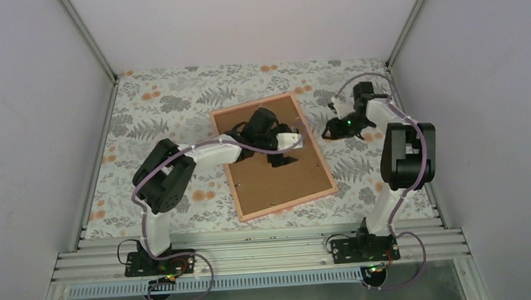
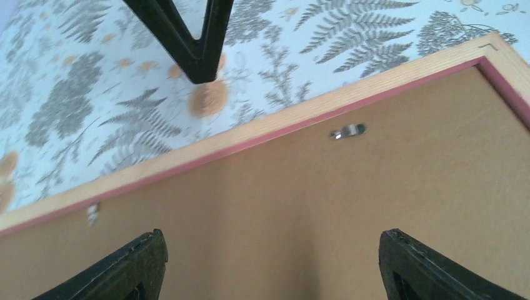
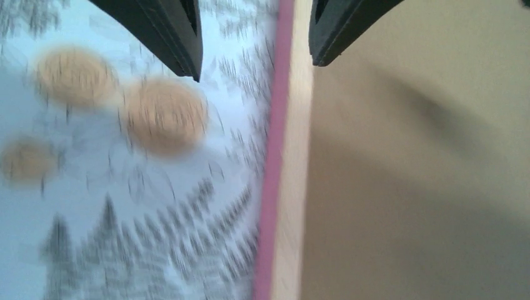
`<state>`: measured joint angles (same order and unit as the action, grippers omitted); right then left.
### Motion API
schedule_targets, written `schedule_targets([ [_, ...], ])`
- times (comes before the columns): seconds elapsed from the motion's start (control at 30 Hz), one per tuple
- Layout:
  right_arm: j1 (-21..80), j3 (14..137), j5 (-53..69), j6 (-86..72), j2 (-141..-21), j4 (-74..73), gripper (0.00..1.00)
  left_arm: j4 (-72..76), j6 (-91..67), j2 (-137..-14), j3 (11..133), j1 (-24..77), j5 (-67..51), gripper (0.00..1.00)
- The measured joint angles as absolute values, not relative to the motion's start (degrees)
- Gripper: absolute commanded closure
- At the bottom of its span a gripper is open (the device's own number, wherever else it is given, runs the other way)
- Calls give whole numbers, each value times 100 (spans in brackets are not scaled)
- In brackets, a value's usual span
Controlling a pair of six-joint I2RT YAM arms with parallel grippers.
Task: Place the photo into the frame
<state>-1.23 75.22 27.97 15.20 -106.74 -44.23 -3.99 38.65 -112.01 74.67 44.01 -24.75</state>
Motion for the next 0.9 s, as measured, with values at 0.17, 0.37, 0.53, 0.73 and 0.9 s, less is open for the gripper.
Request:
schedule_targets([
  [0.17, -722, 6845, 2943, 2265, -10536, -4875, 77, 290, 3905, -11465, 7229, 4884, -2182, 15],
  [0.37, -864, 6292, 3122, 2683, -10551, -5087, 89, 888, 3905, -11850, 7214, 5196, -1809, 15],
  [0.53, -860, 6184, 3345, 2808, -10711, -5120, 91, 1236, 3959, -12149, 7229, 5290, -1535, 15],
  [0.73, -860, 6184, 3607, 2919, -10820, -5137, 91, 1500, 4040, -12274, 7310, 5382, -1297, 15],
  [0.9, -860, 6184, 3780, 2965, -10897, -5151, 92, 1612, 4110, -12416, 7454, 5428, -1186, 15],
])
